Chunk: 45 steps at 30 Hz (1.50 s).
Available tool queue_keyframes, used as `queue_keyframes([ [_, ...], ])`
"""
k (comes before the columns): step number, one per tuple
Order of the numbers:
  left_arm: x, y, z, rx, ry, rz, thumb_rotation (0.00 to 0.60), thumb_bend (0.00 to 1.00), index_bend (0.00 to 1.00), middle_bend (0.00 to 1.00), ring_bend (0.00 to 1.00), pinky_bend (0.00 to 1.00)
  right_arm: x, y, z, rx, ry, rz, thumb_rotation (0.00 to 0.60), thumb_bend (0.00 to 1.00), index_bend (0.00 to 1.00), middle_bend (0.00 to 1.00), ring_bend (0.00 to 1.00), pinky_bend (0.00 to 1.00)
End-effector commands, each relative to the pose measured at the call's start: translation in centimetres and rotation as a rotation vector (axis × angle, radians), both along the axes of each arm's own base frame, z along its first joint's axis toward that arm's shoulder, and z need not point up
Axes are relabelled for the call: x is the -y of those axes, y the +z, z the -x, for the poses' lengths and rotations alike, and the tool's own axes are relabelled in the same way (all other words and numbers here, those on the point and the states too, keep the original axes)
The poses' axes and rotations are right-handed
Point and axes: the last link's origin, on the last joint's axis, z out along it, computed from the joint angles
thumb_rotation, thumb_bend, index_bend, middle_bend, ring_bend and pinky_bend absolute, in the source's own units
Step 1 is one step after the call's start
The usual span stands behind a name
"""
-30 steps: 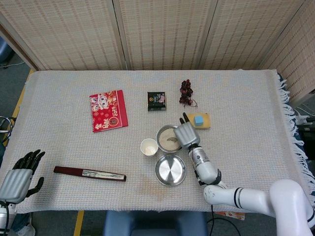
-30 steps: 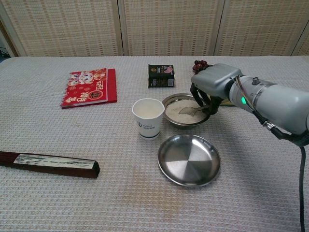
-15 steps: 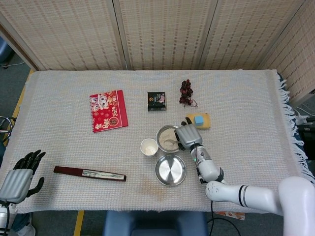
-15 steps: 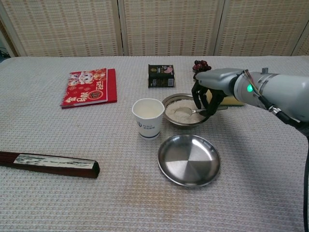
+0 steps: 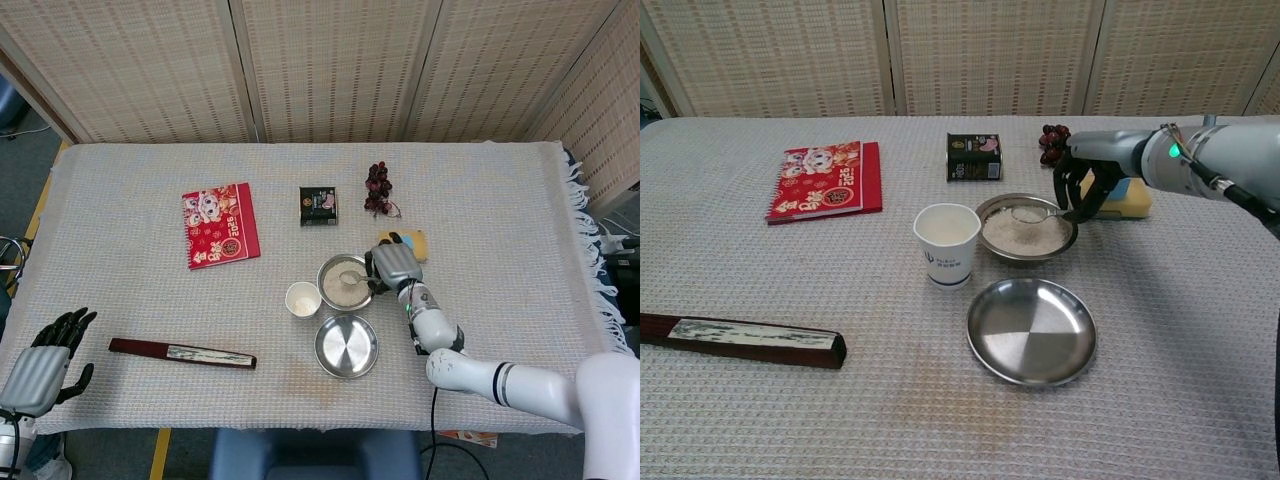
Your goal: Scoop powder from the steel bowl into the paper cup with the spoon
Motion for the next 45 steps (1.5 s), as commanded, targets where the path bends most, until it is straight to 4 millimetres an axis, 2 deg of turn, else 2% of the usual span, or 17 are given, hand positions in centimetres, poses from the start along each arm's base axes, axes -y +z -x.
queue_keyframes([
  [1, 0.0, 0.1, 0.1, -0.008, 0.003, -0.011, 0.600, 0.46, 0.00, 0.00, 0.00, 0.14, 0.0, 0.3, -0.1, 0.006, 0.003, 0.005, 0.600, 0.37, 0.97, 0.59, 0.16, 0.00],
  [8, 0.0, 0.1, 0.2, -0.013, 0.015, -0.022, 0.600, 0.46, 0.00, 0.00, 0.00, 0.14, -0.2, 0.7, -0.2, -0.003, 0.017, 0.017, 0.600, 0.37, 0.97, 0.59, 0.16, 0.00],
  [12, 0.4, -0.1, -0.3, 0.000, -0.004, 0.008, 0.600, 0.46, 0.00, 0.00, 0.00, 0.14, -0.5, 1.3, -1.2, 0.044, 0.021, 0.018, 0.600, 0.37, 0.97, 0.59, 0.16, 0.00],
  [23, 0.3, 0.5, 0.0, 0.006, -0.003, -0.025, 0.600, 0.46, 0.00, 0.00, 0.00, 0.14, -1.8, 2.1, -4.3, 0.169, 0.047, -0.026, 0.600, 0.37, 0.97, 0.59, 0.16, 0.00],
  [33, 0.4, 1.4, 0.1, 0.021, 0.003, -0.048, 0.600, 0.46, 0.00, 0.00, 0.00, 0.15, -2.9, 0.6, -7.4, 0.157, 0.123, -0.064, 0.600, 0.37, 0.97, 0.59, 0.16, 0.00],
  [45, 0.7, 1.8, 0.2, 0.029, -0.004, -0.055, 0.600, 0.46, 0.00, 0.00, 0.00, 0.15, -3.8, -1.6, -9.3, -0.067, 0.290, 0.001, 0.600, 0.37, 0.97, 0.59, 0.16, 0.00],
])
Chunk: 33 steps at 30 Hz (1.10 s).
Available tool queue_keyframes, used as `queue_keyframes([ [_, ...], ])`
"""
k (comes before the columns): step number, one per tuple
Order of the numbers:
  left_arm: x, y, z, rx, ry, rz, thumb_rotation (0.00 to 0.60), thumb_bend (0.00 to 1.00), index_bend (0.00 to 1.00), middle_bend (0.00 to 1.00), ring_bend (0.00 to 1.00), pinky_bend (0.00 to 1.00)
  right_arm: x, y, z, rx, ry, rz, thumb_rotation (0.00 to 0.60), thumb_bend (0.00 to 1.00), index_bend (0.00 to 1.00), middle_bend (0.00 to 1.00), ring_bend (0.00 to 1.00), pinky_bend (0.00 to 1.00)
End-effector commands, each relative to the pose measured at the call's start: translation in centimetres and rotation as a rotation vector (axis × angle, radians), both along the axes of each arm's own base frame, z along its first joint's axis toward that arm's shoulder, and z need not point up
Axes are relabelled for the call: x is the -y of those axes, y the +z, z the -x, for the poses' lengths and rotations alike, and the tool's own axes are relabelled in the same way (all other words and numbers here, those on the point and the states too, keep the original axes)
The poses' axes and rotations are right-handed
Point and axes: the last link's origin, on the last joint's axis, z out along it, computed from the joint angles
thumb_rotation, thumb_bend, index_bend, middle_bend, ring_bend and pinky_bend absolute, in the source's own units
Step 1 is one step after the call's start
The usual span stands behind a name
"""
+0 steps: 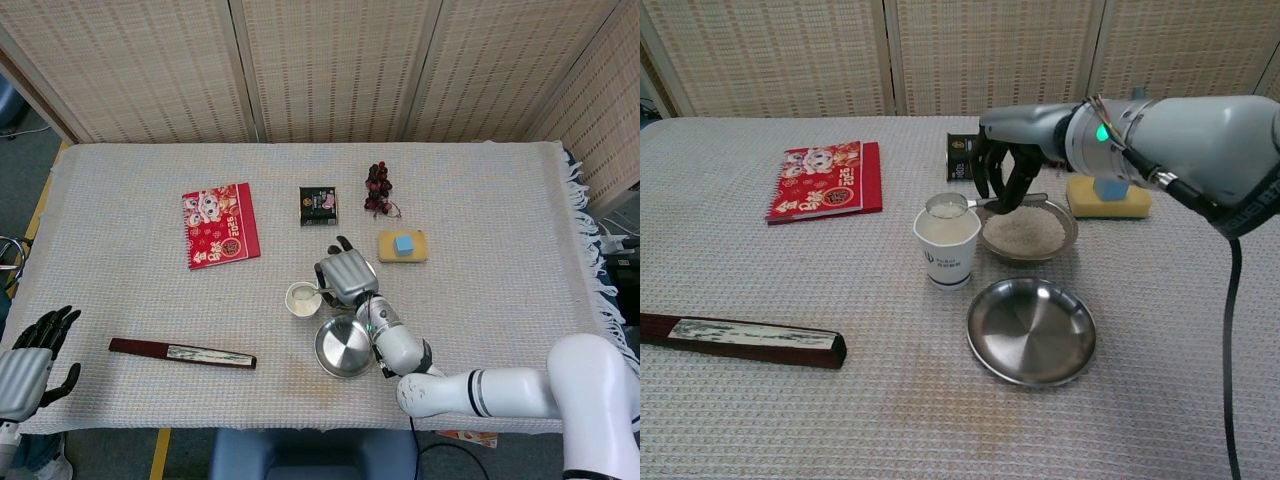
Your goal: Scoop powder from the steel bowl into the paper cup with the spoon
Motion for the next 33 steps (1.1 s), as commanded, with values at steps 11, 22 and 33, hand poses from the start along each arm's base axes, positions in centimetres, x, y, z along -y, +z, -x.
queue_keyframes([
  [11, 0.2, -0.1, -0.1, 0.007, -0.011, 0.023, 0.600, 0.46, 0.00, 0.00, 0.00, 0.15, -2.5, -1.8, -0.4, -0.320, 0.331, 0.182, 0.600, 0.37, 0.97, 0.59, 0.16, 0.00],
  [22, 0.3, -0.4, -0.3, 0.022, -0.011, 0.063, 0.600, 0.46, 0.00, 0.00, 0.00, 0.15, -3.6, -2.1, -0.4, -0.420, 0.480, 0.268, 0.600, 0.37, 0.95, 0.59, 0.16, 0.00],
  [33, 0.2, -0.5, -0.1, 0.017, -0.002, 0.062, 0.600, 0.46, 0.00, 0.00, 0.00, 0.15, -5.1, -2.5, 0.4, -0.626, 0.731, 0.412, 0.600, 0.37, 0.95, 0.59, 0.16, 0.00],
])
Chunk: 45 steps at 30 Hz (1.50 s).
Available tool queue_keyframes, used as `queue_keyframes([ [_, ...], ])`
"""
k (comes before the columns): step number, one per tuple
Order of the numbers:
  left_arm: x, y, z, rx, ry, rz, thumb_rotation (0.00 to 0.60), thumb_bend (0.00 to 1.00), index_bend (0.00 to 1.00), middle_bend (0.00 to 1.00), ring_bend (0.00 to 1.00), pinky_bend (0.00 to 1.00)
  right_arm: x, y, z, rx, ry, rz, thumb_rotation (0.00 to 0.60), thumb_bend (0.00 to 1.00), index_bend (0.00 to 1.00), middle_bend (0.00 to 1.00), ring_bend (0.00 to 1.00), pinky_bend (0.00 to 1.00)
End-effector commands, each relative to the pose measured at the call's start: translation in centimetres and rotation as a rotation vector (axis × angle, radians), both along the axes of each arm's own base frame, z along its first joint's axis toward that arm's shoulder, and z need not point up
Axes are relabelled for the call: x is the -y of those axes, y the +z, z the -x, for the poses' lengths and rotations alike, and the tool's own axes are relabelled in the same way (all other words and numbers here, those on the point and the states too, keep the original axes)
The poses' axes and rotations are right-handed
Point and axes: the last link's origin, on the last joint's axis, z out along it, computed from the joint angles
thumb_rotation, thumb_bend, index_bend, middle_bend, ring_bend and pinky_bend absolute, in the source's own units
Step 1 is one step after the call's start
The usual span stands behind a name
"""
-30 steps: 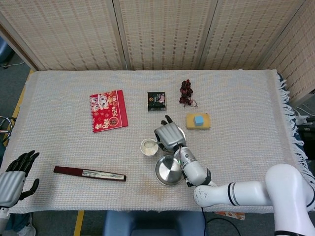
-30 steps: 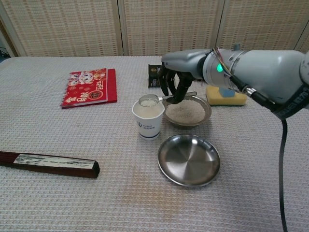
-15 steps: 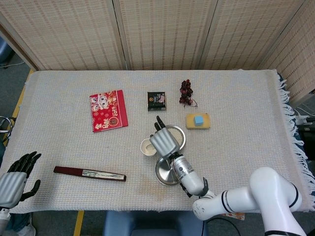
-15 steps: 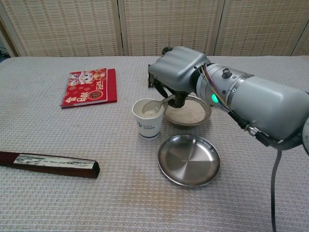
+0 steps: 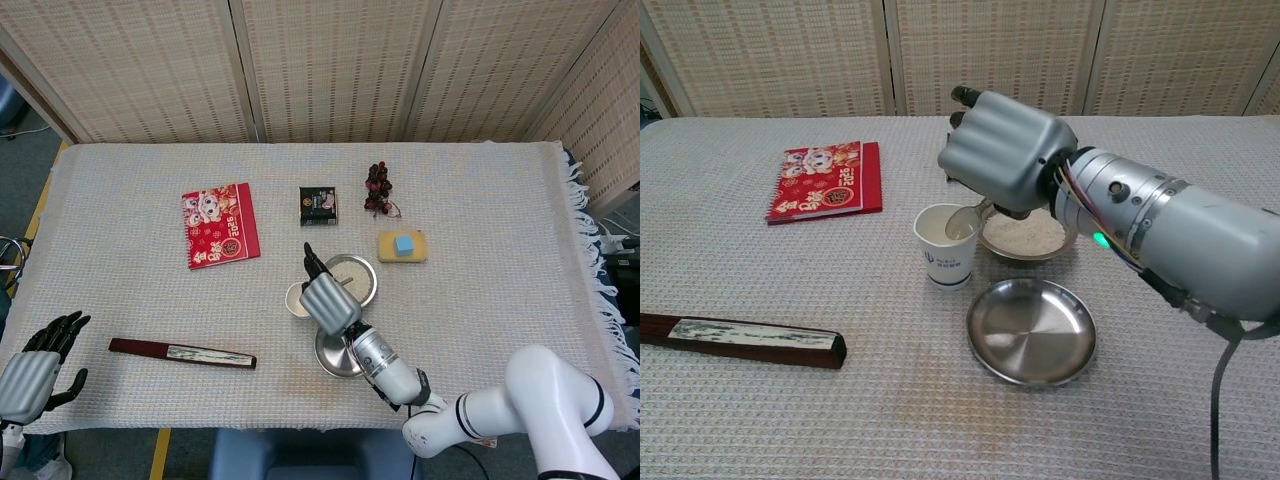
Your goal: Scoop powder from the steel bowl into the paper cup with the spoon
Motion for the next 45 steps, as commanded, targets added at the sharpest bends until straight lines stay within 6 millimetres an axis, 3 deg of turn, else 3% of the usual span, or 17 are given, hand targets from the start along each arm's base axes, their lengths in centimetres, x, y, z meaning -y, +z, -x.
queue_keyframes([
  [1, 0.0, -0.1, 0.0, -0.002, 0.002, 0.001, 0.600, 0.46, 0.00, 0.00, 0.00, 0.15, -0.6, -0.3, 0.3, -0.048, 0.074, 0.047, 0.600, 0.37, 0.94, 0.59, 0.16, 0.00],
  [12, -0.1, 0.0, 0.1, -0.008, 0.007, -0.007, 0.600, 0.46, 0.00, 0.00, 0.00, 0.15, -0.5, -0.3, 0.2, 0.009, 0.100, 0.105, 0.600, 0.37, 0.93, 0.59, 0.16, 0.00],
  [21, -0.1, 0.1, 0.2, -0.012, 0.008, -0.013, 0.600, 0.46, 0.00, 0.00, 0.00, 0.15, -0.1, 2.5, 0.8, 0.255, 0.030, 0.123, 0.600, 0.37, 0.93, 0.59, 0.19, 0.00],
  [26, 0.0, 0.1, 0.0, -0.016, 0.003, -0.022, 0.600, 0.46, 0.00, 0.00, 0.00, 0.15, -0.3, 3.7, 2.2, 0.412, -0.126, 0.027, 0.600, 0.37, 0.94, 0.59, 0.19, 0.00],
  [34, 0.1, 0.0, -0.1, -0.023, 0.004, -0.022, 0.600, 0.46, 0.00, 0.00, 0.00, 0.15, -2.5, 5.7, 5.8, 0.559, -0.339, -0.104, 0.600, 0.37, 0.94, 0.59, 0.19, 0.00],
  [40, 0.1, -0.3, -0.3, -0.027, -0.003, -0.016, 0.600, 0.46, 0.00, 0.00, 0.00, 0.15, -3.9, 4.2, 8.2, 0.596, -0.498, -0.224, 0.600, 0.37, 0.94, 0.59, 0.19, 0.00],
  [45, 0.2, -0.4, -0.4, -0.024, -0.007, -0.011, 0.600, 0.46, 0.00, 0.00, 0.00, 0.15, -4.3, 1.9, 8.9, 0.614, -0.545, -0.282, 0.600, 0.37, 0.93, 0.59, 0.19, 0.00],
])
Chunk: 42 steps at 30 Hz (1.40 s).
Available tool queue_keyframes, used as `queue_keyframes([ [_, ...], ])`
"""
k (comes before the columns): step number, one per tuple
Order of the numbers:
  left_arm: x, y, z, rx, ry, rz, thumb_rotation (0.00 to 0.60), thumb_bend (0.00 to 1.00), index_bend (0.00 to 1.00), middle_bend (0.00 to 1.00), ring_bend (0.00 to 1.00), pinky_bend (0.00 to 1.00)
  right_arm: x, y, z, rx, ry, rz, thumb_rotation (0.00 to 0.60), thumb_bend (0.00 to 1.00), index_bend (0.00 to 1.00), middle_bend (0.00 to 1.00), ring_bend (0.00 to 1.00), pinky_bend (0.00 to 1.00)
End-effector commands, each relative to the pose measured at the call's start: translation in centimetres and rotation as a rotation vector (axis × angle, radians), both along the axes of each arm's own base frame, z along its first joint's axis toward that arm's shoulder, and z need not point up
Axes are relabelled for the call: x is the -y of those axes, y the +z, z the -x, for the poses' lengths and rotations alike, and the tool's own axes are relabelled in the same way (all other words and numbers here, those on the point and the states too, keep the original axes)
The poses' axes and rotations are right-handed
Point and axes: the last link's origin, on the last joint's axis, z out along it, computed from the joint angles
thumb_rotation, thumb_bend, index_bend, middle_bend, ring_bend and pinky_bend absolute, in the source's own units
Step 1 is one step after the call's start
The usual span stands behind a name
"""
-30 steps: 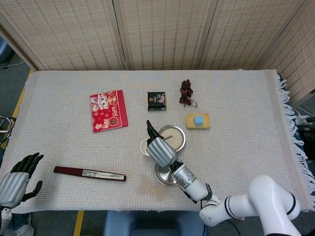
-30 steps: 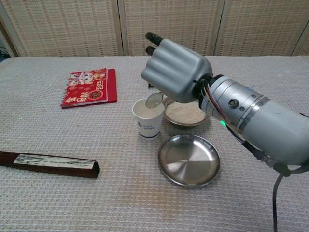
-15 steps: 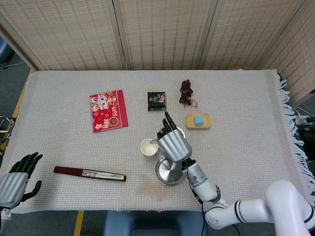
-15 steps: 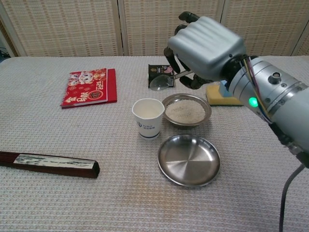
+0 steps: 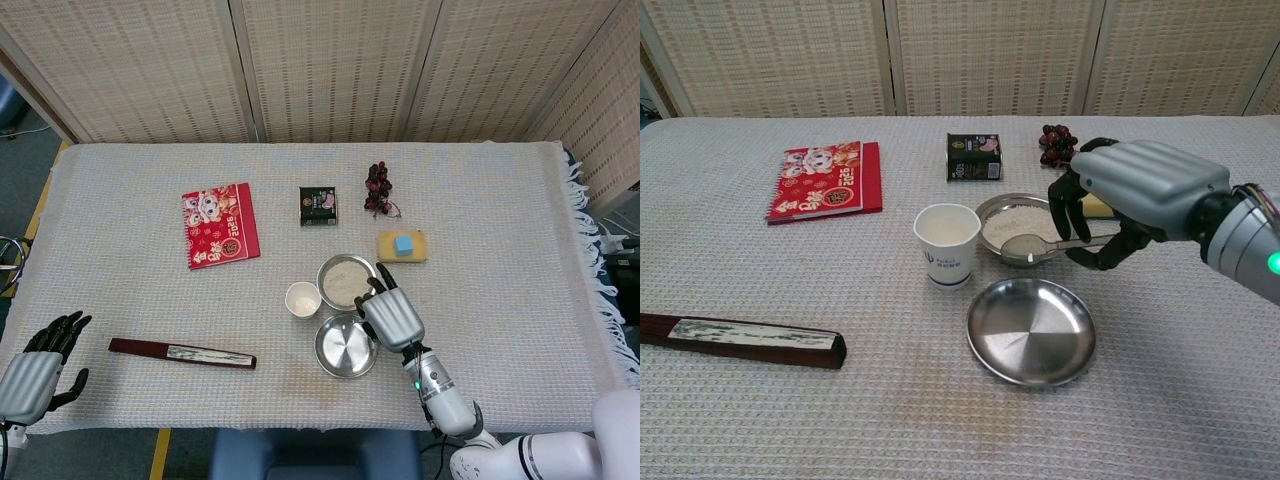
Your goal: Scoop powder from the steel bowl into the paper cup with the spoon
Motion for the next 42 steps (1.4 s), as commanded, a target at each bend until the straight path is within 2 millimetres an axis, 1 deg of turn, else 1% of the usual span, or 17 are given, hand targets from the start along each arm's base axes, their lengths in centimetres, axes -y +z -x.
queue_keyframes([
  [1, 0.1, 0.0, 0.0, 0.001, -0.001, -0.001, 0.600, 0.46, 0.00, 0.00, 0.00, 0.15, -0.5, -2.1, 0.6, 0.011, -0.017, -0.045, 0.600, 0.37, 0.93, 0.59, 0.19, 0.00],
  [6, 0.1, 0.1, 0.1, 0.002, 0.001, -0.001, 0.600, 0.46, 0.00, 0.00, 0.00, 0.15, -0.8, -4.1, 0.2, 0.006, 0.014, -0.051, 0.600, 0.37, 0.92, 0.59, 0.19, 0.00],
  [10, 0.0, 0.2, 0.2, 0.001, 0.004, -0.001, 0.600, 0.46, 0.00, 0.00, 0.00, 0.15, -1.0, -5.3, 0.0, -0.003, 0.018, -0.069, 0.600, 0.37, 0.85, 0.59, 0.19, 0.00],
  [14, 0.0, 0.3, 0.3, 0.000, 0.006, -0.004, 0.600, 0.46, 0.00, 0.00, 0.00, 0.15, -1.0, -5.8, 0.0, -0.018, 0.027, -0.072, 0.600, 0.37, 0.71, 0.58, 0.19, 0.00],
  [17, -0.1, 0.4, 0.4, -0.001, 0.009, -0.006, 0.600, 0.46, 0.00, 0.00, 0.00, 0.15, -1.1, -6.0, 0.3, -0.017, 0.014, -0.084, 0.600, 0.37, 0.62, 0.54, 0.18, 0.00],
  [19, -0.1, 0.4, 0.5, -0.003, 0.011, -0.008, 0.600, 0.46, 0.00, 0.00, 0.00, 0.15, -1.0, -5.8, 0.5, -0.033, 0.013, -0.086, 0.600, 0.36, 0.55, 0.50, 0.17, 0.00],
  [24, -0.1, 0.4, 0.5, -0.005, 0.013, -0.009, 0.600, 0.46, 0.00, 0.00, 0.00, 0.15, -1.1, -4.5, 0.9, -0.054, -0.004, -0.098, 0.600, 0.27, 0.32, 0.40, 0.12, 0.00],
  [28, -0.2, 0.4, 0.4, -0.005, 0.007, -0.011, 0.600, 0.46, 0.00, 0.00, 0.00, 0.15, -1.1, -3.1, 1.1, -0.053, -0.003, -0.073, 0.600, 0.22, 0.19, 0.35, 0.10, 0.00],
  [30, 0.0, 0.4, 0.3, -0.006, 0.005, -0.014, 0.600, 0.46, 0.00, 0.00, 0.00, 0.15, -1.1, -2.4, 1.4, -0.051, -0.009, -0.062, 0.600, 0.20, 0.15, 0.34, 0.09, 0.00],
  [32, 0.1, 0.5, 0.3, -0.003, 0.003, -0.019, 0.600, 0.46, 0.00, 0.00, 0.00, 0.15, -1.3, -1.0, 1.6, -0.023, -0.026, -0.037, 0.600, 0.20, 0.11, 0.31, 0.08, 0.00],
  [34, 0.1, 0.5, 0.3, -0.003, 0.003, -0.019, 0.600, 0.46, 0.00, 0.00, 0.00, 0.15, -1.4, -0.9, 1.7, -0.021, -0.026, -0.036, 0.600, 0.20, 0.09, 0.29, 0.06, 0.00],
  [36, 0.2, 0.5, 0.2, -0.003, 0.002, -0.022, 0.600, 0.46, 0.00, 0.00, 0.00, 0.15, -1.5, -0.2, 1.9, -0.011, -0.031, -0.021, 0.600, 0.19, 0.06, 0.22, 0.02, 0.00],
  [37, 0.2, 0.6, 0.2, 0.001, -0.001, -0.027, 0.600, 0.46, 0.00, 0.00, 0.00, 0.15, -2.2, 1.4, 2.7, -0.009, -0.039, 0.026, 0.600, 0.19, 0.03, 0.15, 0.01, 0.00],
  [38, 0.2, 0.8, 0.1, 0.005, -0.006, -0.034, 0.600, 0.46, 0.00, 0.00, 0.00, 0.14, -3.0, 3.4, 4.1, -0.039, -0.057, 0.094, 0.600, 0.19, 0.01, 0.10, 0.00, 0.00],
  [39, 0.0, 1.1, -0.2, 0.017, -0.037, -0.058, 0.600, 0.46, 0.00, 0.00, 0.00, 0.13, -5.0, 6.6, 6.8, -0.106, -0.111, 0.183, 0.600, 0.19, 0.00, 0.05, 0.00, 0.00],
  [40, 0.0, 1.3, -0.2, 0.028, -0.070, -0.082, 0.600, 0.46, 0.00, 0.00, 0.00, 0.12, -7.2, 9.1, 8.1, -0.121, -0.151, 0.228, 0.600, 0.19, 0.00, 0.02, 0.00, 0.00],
  [42, -0.1, 1.4, -0.2, 0.039, -0.108, -0.113, 0.600, 0.45, 0.00, 0.00, 0.00, 0.10, -9.3, 11.6, 9.5, -0.083, -0.196, 0.298, 0.600, 0.19, 0.00, 0.00, 0.00, 0.00],
])
